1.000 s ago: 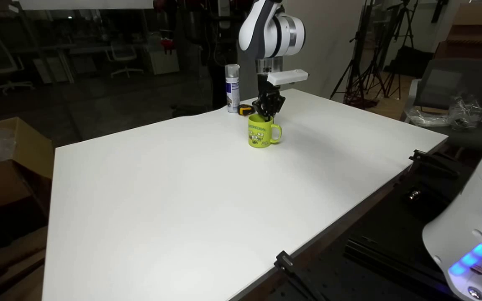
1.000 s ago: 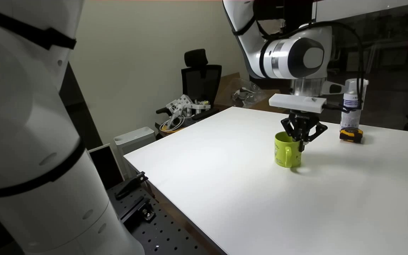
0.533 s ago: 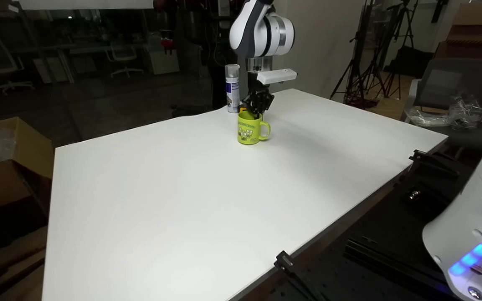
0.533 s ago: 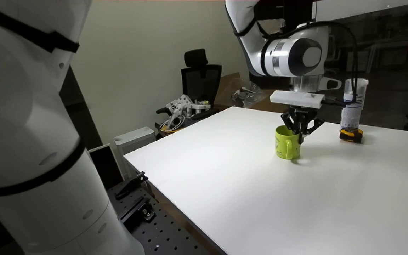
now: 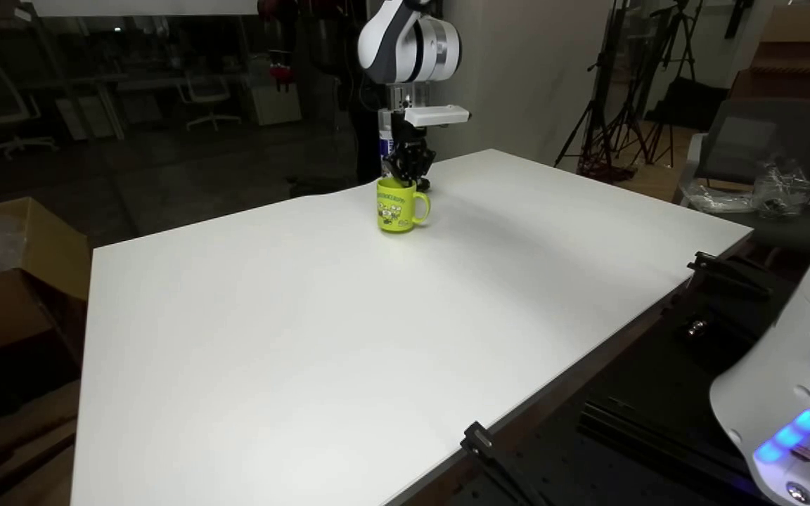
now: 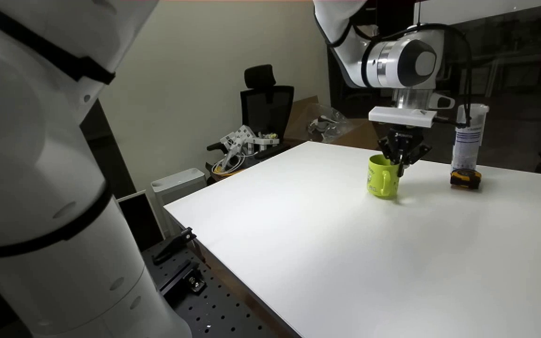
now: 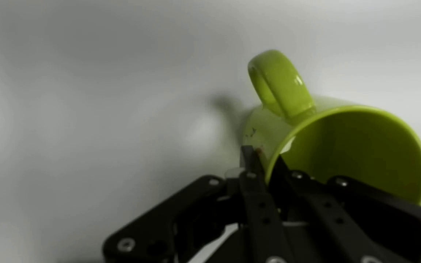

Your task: Move the yellow mug backwards

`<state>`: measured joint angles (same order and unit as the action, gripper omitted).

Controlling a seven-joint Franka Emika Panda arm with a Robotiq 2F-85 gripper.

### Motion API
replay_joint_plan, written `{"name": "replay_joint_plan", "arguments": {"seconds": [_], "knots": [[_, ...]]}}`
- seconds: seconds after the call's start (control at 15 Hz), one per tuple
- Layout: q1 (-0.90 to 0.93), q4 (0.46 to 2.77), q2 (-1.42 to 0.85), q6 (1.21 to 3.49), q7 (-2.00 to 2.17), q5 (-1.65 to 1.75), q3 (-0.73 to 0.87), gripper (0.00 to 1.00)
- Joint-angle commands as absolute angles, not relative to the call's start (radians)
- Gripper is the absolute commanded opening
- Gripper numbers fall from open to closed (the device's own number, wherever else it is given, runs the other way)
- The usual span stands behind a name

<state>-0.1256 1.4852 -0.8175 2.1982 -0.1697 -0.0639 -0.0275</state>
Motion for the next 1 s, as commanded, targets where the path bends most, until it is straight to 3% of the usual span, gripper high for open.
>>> {"name": "replay_joint_plan", "arguments": {"seconds": [0.0, 0.93], "knots": [[-0.094, 1.245, -0.937, 2.046, -0.108, -0.047, -0.006, 0.02], [-0.014, 0.878, -1.169, 2.013, 0.067, 0.011, 0.053, 0.02]]}}
